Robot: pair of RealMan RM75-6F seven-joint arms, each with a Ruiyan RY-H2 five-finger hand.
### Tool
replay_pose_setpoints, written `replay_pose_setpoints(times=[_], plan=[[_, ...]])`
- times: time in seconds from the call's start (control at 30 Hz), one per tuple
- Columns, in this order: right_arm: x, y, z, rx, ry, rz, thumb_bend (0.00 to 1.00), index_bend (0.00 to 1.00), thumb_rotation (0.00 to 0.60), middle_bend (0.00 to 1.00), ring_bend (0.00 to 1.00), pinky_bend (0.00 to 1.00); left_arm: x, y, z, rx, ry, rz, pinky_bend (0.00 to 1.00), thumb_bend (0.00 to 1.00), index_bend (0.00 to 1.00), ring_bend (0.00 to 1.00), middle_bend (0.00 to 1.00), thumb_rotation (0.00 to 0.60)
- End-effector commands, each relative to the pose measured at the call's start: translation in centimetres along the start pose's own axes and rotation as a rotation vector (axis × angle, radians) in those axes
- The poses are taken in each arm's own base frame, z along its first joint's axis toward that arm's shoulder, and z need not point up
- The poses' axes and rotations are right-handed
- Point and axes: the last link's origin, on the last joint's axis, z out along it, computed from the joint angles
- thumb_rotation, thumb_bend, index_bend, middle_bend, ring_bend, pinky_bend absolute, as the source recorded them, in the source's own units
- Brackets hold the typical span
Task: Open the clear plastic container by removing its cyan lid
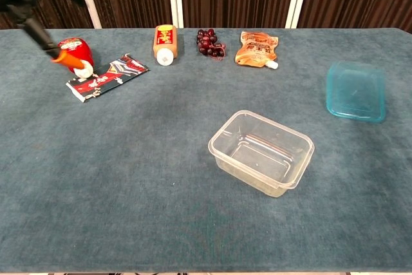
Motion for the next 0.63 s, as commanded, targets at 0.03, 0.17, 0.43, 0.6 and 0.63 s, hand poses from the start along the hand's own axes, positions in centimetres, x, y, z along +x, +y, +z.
replay_pose_setpoints(times=[0.03,0.17,0.43,0.6,0.63], plan=[[1.1,1.2,-0.7,0.007,0.001,-0.022,0.36,0.0,0.6,0.0,0.0,0.0,-0.3,-1.1,-2.9,0.038,0.009,0.022,0.13,0.0,0.0,0.0,0.0,0.6],[2.6,3.8,-2.8,0.026,-0.03,-0.088,0.32,0.0,0.6,0.0,0.0,0.0,-1.1,-2.5,-6.6,0.086,0.02,0.075,0.1,0.0,0.0,0.0,0.0,0.6],[6.0,8.8,-8.1,0.124,-0.042,-0.188,0.29,0.0,0.6,0.0,0.0,0.0,-3.7,-4.5,-14.0,0.208,0.074,0.104,0.05,0.0,0.0,0.0,0.0,0.6],[7.4,11.0,-10.2,0.196,0.005,-0.247,0.29,0.0,0.6,0.0,0.0,0.0,-5.3,-5.5,-17.0,0.269,0.153,0.105,0.04,0.0,0.0,0.0,0.0,0.6],[7.5,11.3,-10.4,0.2,0.011,-0.255,0.29,0.0,0.6,0.0,0.0,0.0,-5.6,-5.8,-17.5,0.282,0.162,0.11,0.04,0.0,0.0,0.0,0.0,0.6]])
